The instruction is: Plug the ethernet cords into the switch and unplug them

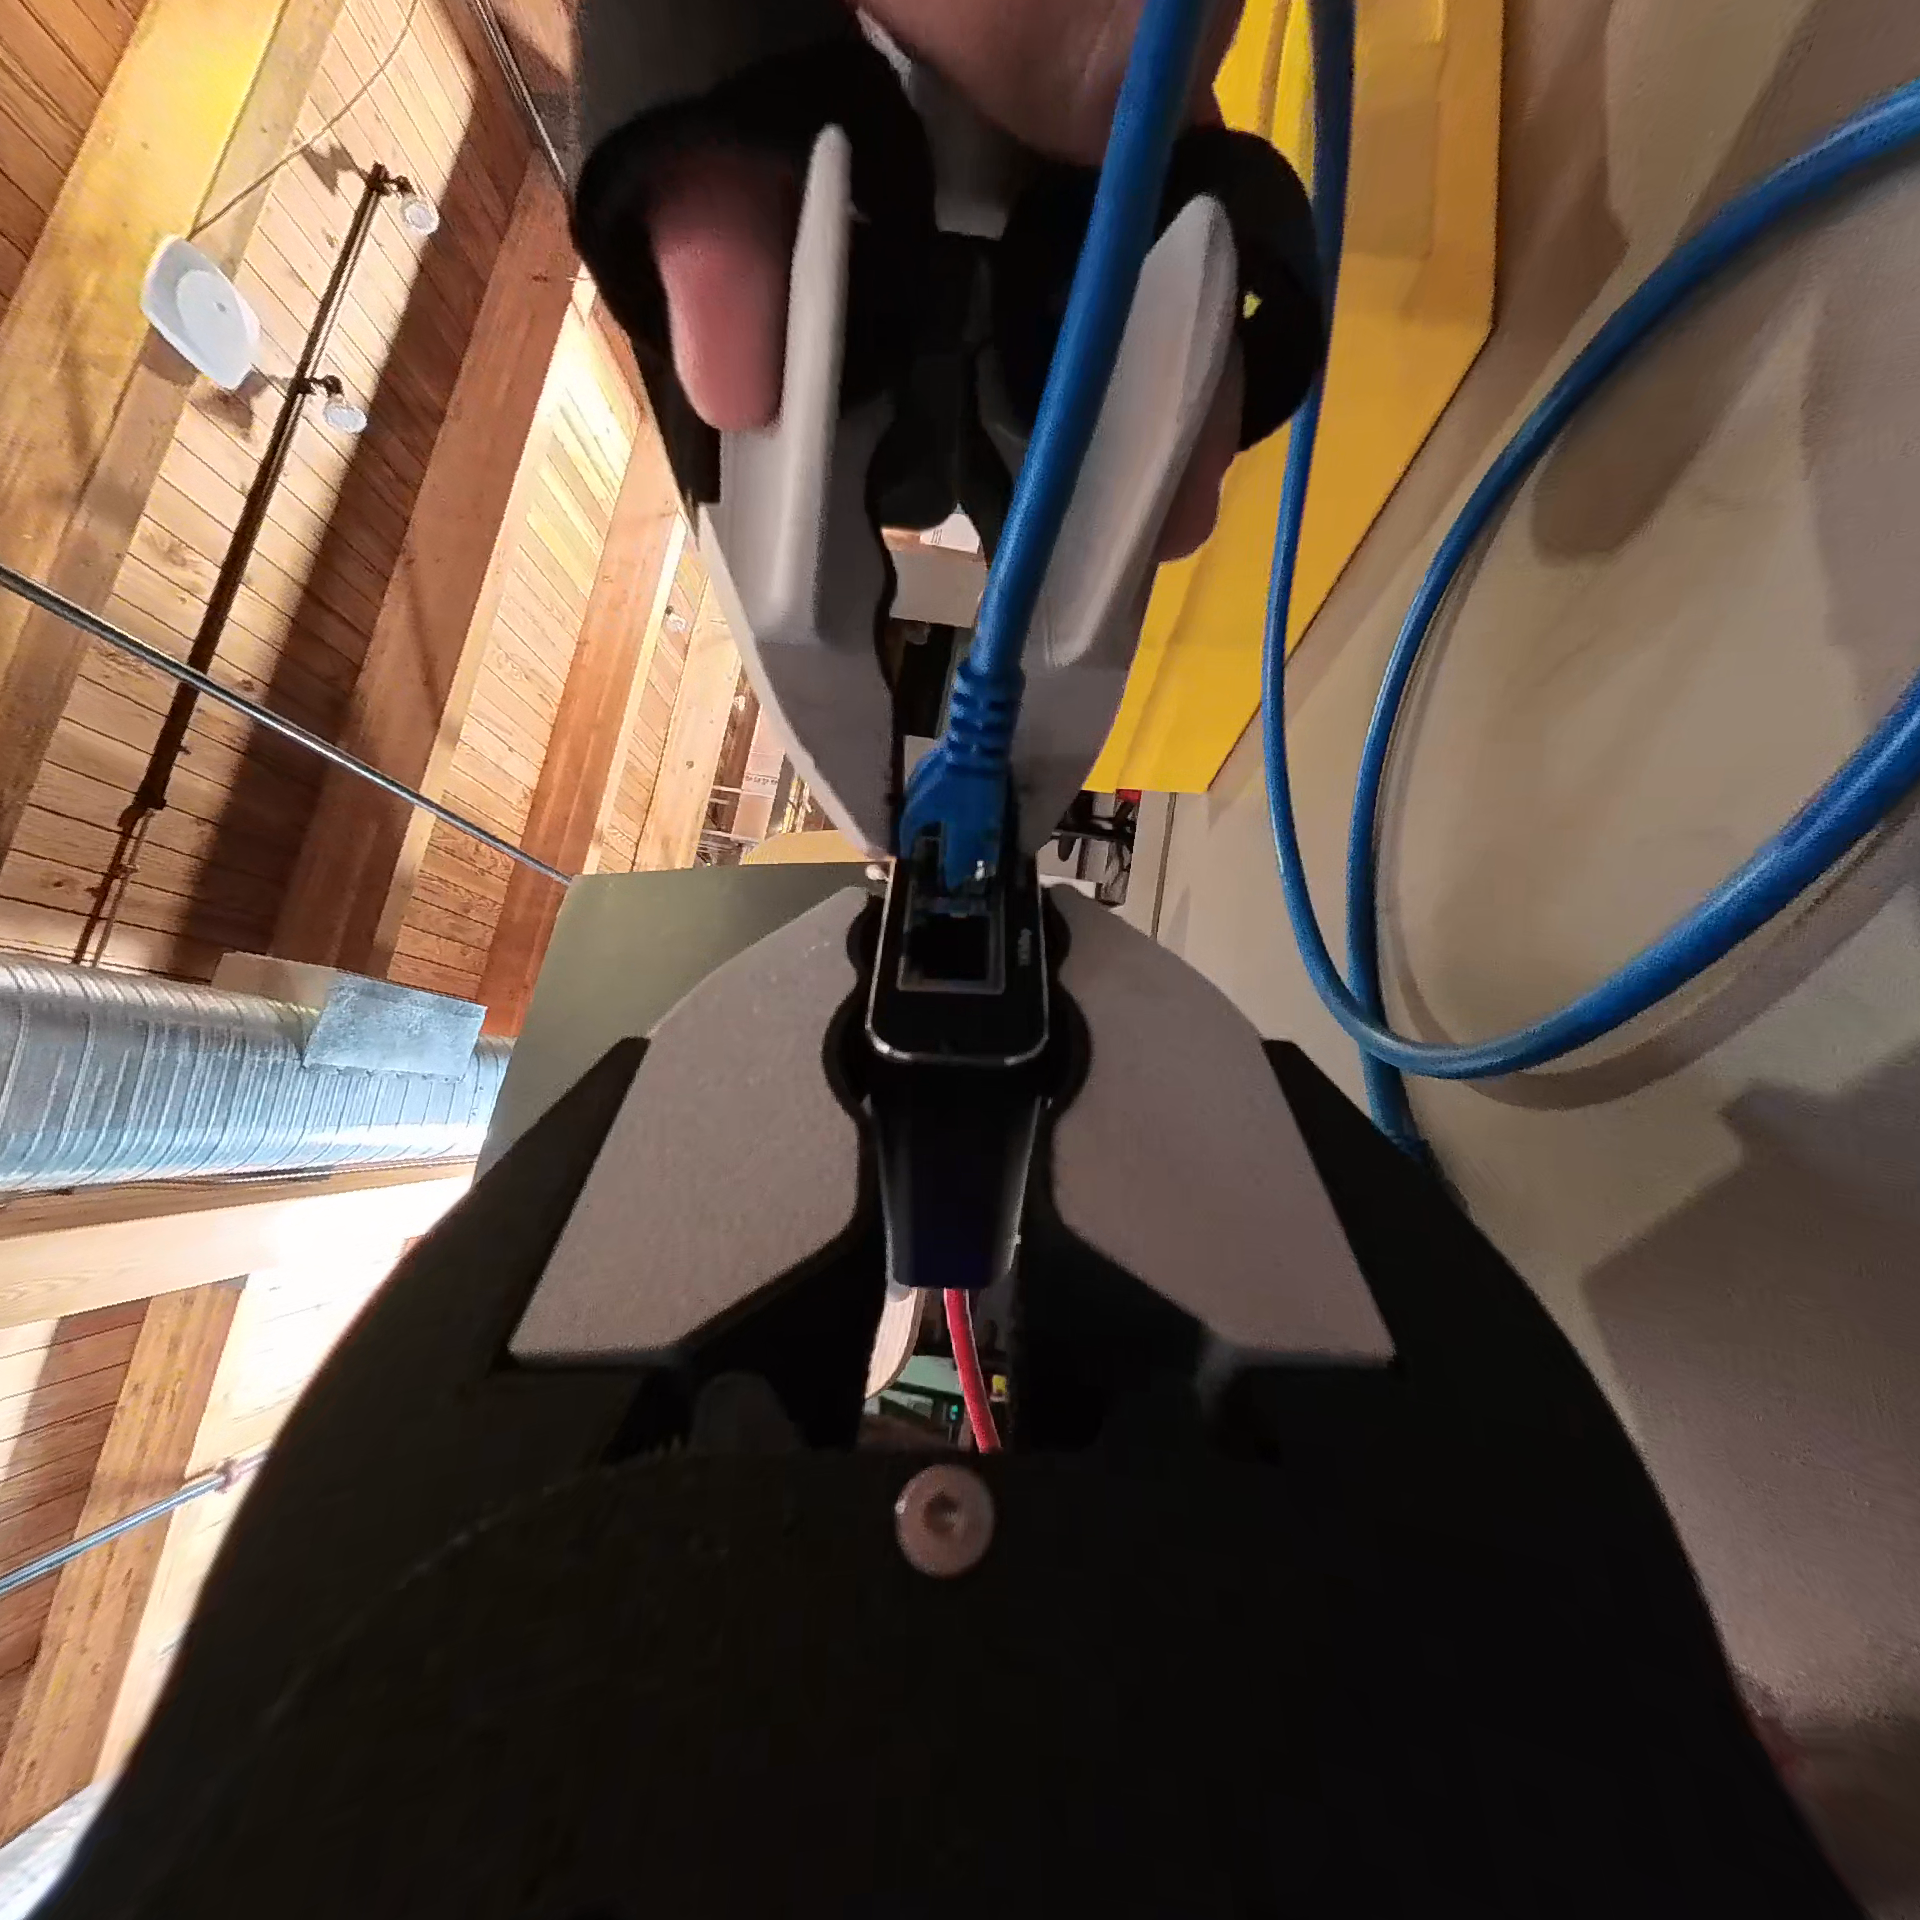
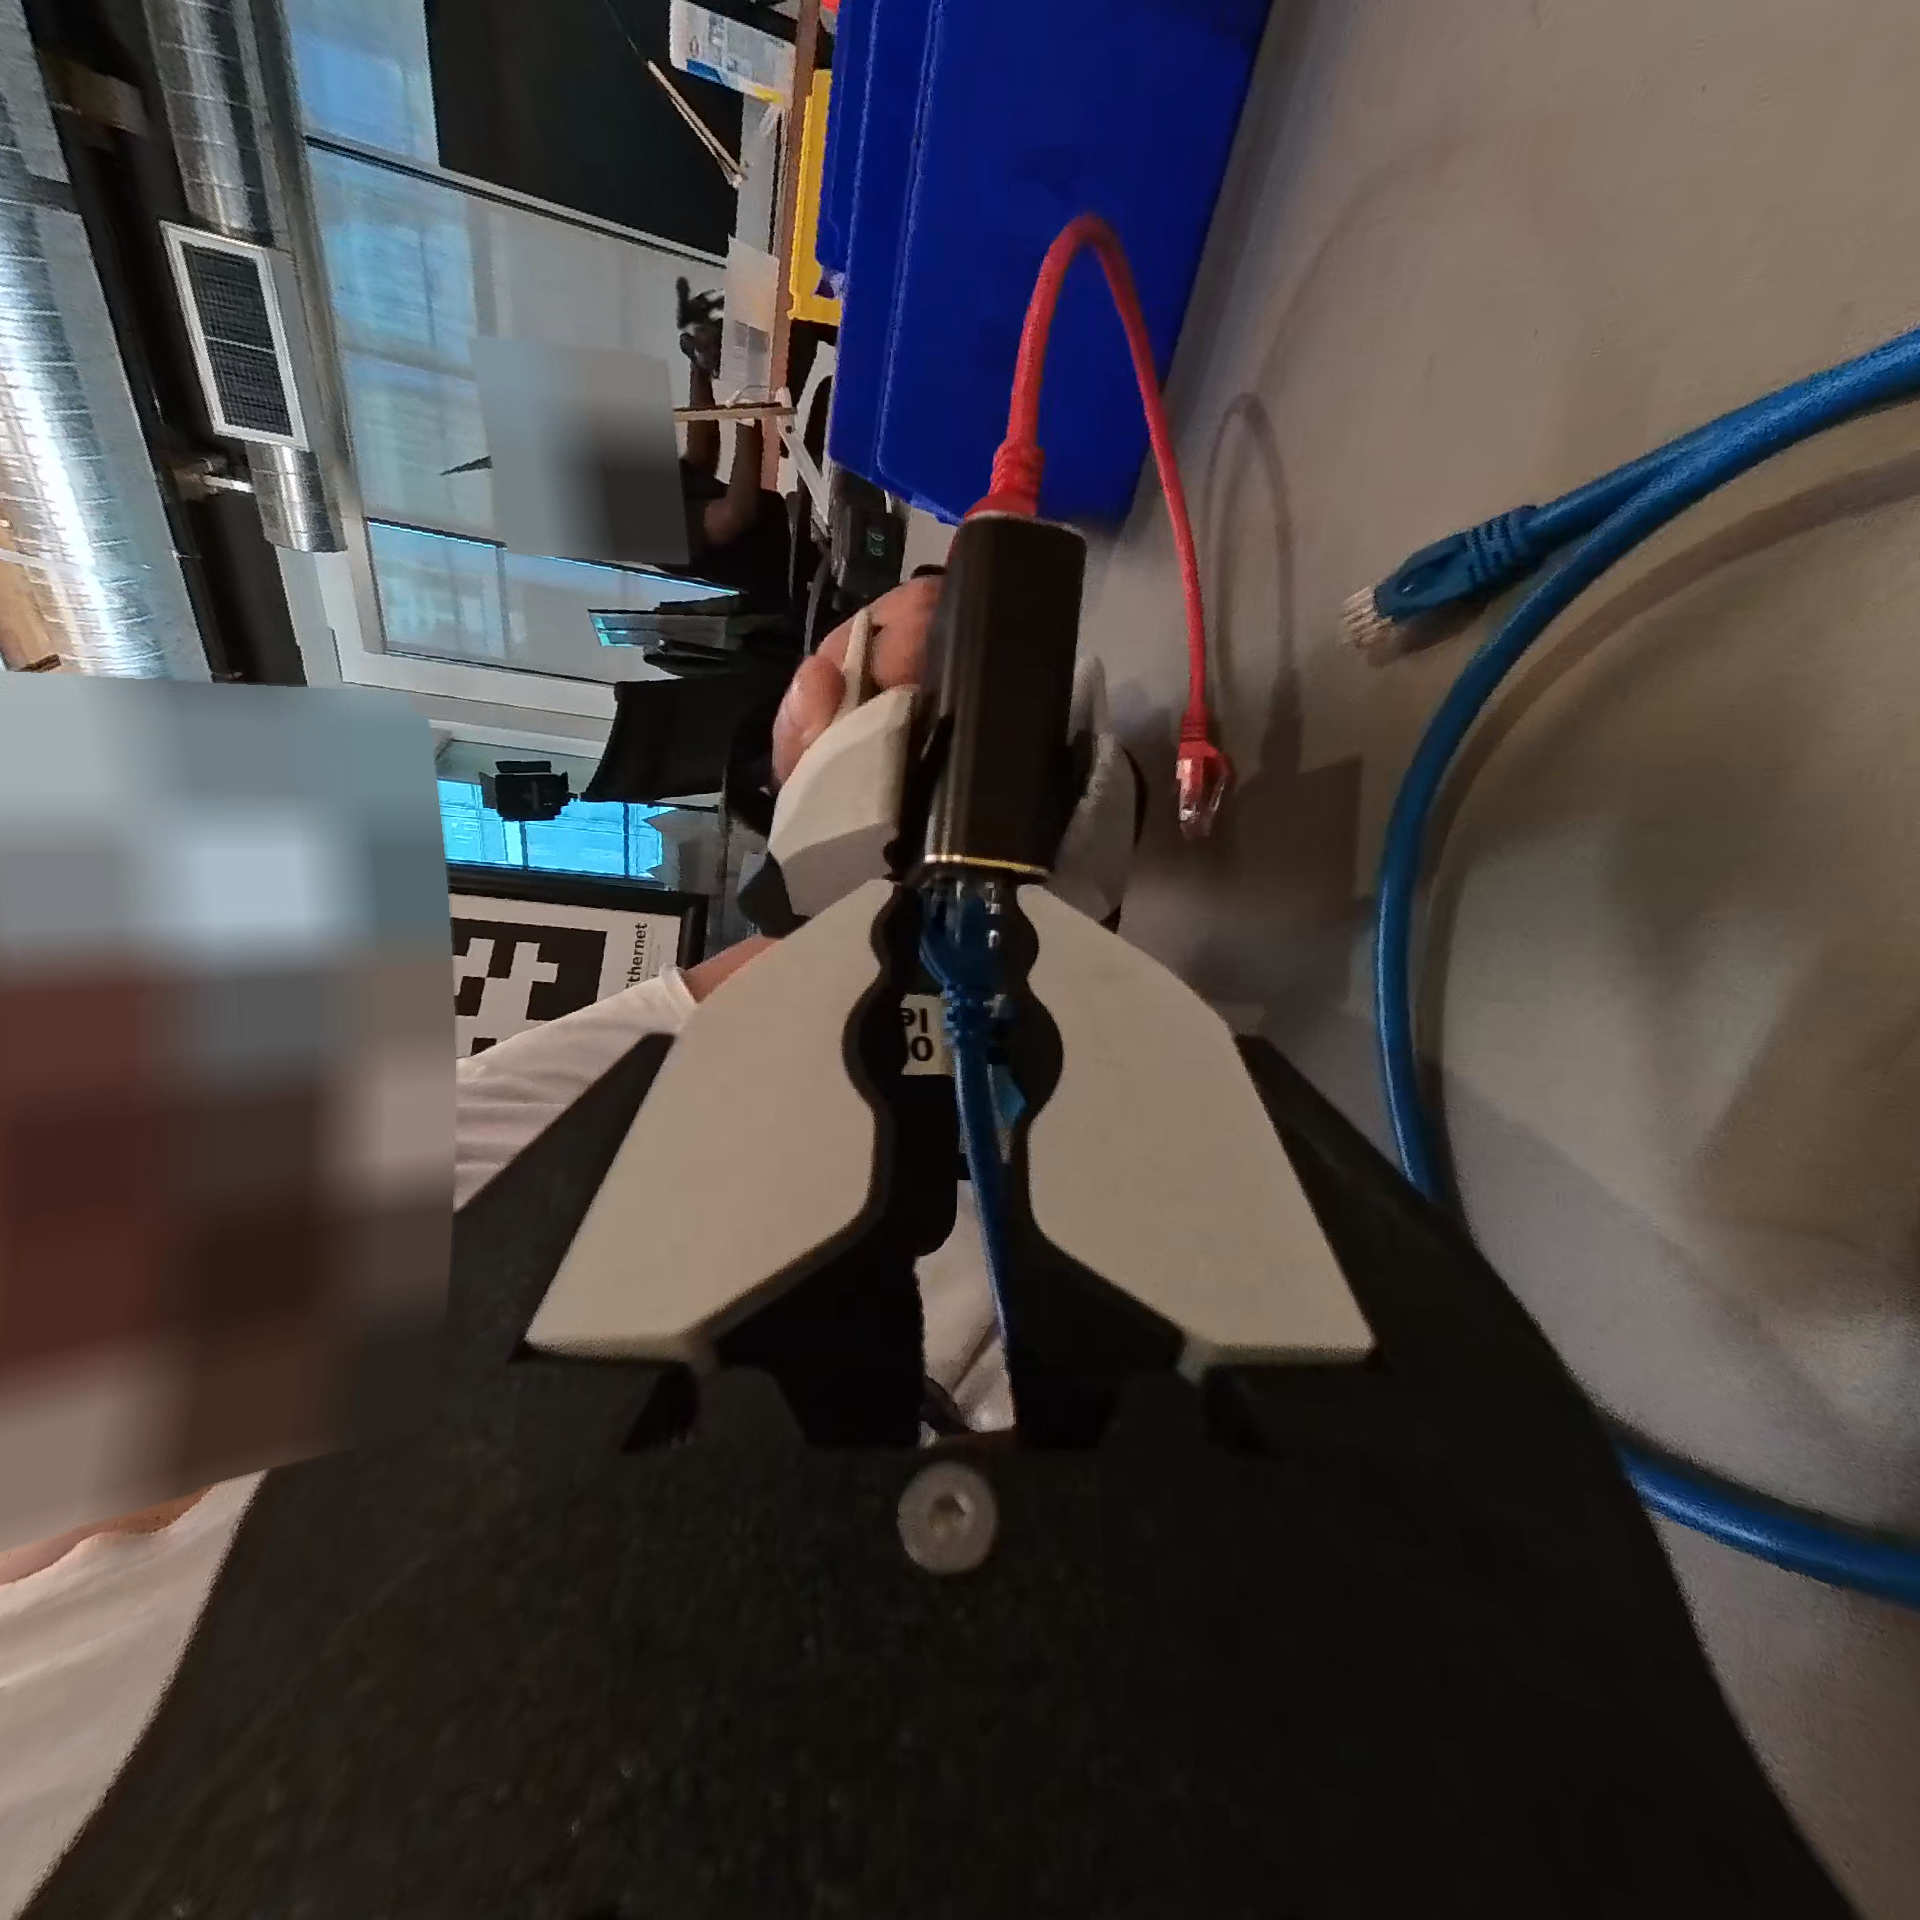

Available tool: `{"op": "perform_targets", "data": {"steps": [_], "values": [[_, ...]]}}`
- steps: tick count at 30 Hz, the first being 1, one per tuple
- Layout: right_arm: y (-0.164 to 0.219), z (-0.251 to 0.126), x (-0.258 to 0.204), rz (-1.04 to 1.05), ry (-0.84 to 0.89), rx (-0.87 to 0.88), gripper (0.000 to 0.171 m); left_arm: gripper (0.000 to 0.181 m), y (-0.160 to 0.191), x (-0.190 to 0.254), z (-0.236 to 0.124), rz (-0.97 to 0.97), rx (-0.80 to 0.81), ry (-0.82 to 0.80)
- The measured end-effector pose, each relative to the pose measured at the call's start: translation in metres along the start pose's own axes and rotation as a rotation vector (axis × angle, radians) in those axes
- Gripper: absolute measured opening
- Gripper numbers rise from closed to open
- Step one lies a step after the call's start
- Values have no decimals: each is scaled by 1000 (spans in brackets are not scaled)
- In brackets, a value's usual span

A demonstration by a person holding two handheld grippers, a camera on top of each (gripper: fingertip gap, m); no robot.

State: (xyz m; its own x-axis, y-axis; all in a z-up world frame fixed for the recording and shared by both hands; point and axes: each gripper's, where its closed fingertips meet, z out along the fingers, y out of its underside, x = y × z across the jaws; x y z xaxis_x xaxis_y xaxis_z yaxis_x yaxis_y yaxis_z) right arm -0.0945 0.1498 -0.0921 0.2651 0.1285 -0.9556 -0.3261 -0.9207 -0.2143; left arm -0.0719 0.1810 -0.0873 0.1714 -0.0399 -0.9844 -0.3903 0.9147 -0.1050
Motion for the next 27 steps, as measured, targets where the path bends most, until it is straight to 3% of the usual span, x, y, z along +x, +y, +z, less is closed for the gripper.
{"op": "perform_targets", "data": {"steps": [8,15,17,19,24,27], "values": [[2,6,5,49,-64,40,19,26,12,4,6,53,-69,1],[3,3,4,-78,-2,26,13,25,12,6,8,-13,-71,30],[16,1,-1,-143,21,-50,12,26,61,2,15,-74,-272,41],[21,-6,-3,-152,40,-40,12,26,90,-19,17,-207,-327,-5],[39,-15,16,-321,235,-149,13,26,64,-6,18,-189,-264,26],[74,1,6,-240,98,-262,14,26,68,-3,18,-238,-260,55]]}}
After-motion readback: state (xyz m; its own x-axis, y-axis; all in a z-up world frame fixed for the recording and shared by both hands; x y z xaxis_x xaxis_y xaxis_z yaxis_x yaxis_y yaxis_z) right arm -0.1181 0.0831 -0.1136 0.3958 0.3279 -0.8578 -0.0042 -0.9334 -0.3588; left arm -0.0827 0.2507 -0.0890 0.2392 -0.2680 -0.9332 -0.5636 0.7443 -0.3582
